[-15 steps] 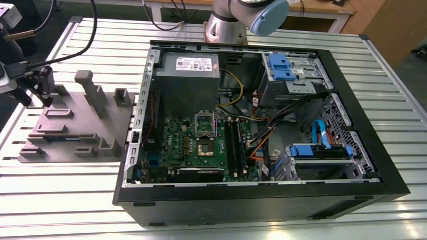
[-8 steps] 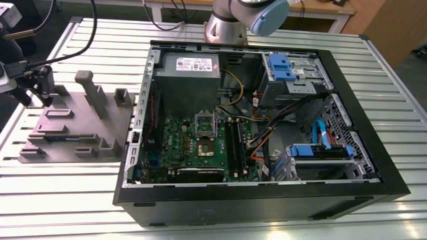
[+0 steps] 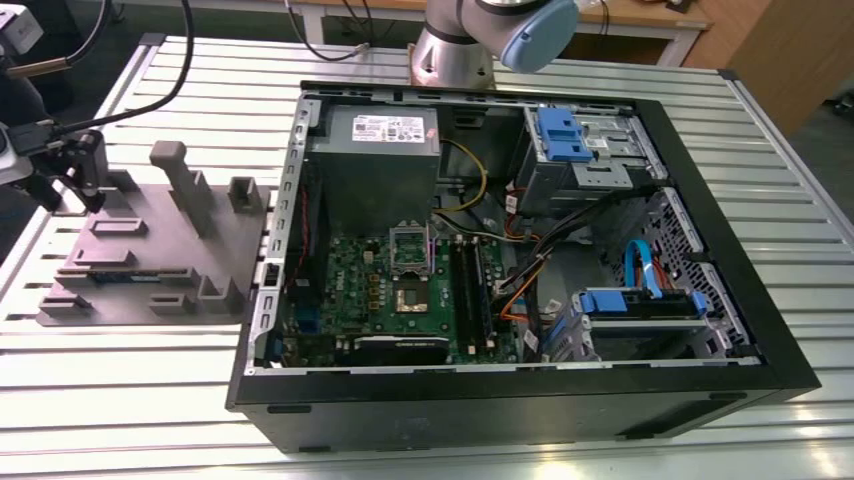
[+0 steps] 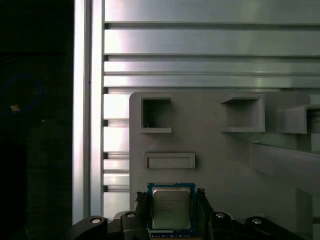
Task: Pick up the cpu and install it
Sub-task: 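Pick up the cpu and move it towards the insertion slot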
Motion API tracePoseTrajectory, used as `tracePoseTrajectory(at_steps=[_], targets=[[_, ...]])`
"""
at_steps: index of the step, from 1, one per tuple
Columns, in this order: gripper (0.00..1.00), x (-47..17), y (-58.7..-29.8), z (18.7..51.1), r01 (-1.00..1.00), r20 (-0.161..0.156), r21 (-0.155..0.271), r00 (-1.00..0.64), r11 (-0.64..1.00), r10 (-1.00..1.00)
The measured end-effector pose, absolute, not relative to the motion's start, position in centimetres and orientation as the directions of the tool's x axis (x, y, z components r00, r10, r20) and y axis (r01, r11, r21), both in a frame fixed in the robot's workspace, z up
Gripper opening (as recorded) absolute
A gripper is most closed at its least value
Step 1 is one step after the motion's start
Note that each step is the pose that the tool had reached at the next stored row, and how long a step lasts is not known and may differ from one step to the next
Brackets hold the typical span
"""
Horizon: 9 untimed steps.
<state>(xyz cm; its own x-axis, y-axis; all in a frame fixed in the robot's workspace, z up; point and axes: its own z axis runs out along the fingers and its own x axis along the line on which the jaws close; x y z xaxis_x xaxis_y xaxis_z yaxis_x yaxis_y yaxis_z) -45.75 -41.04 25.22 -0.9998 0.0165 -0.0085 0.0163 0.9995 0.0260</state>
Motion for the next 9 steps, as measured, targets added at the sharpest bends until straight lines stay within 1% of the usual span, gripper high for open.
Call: tracePoseTrajectory(at_steps=[9], targets=[[0.47,-45.75,-41.04,25.4,0.016,-0.008,0.026,-1.0,1.0,0.017]])
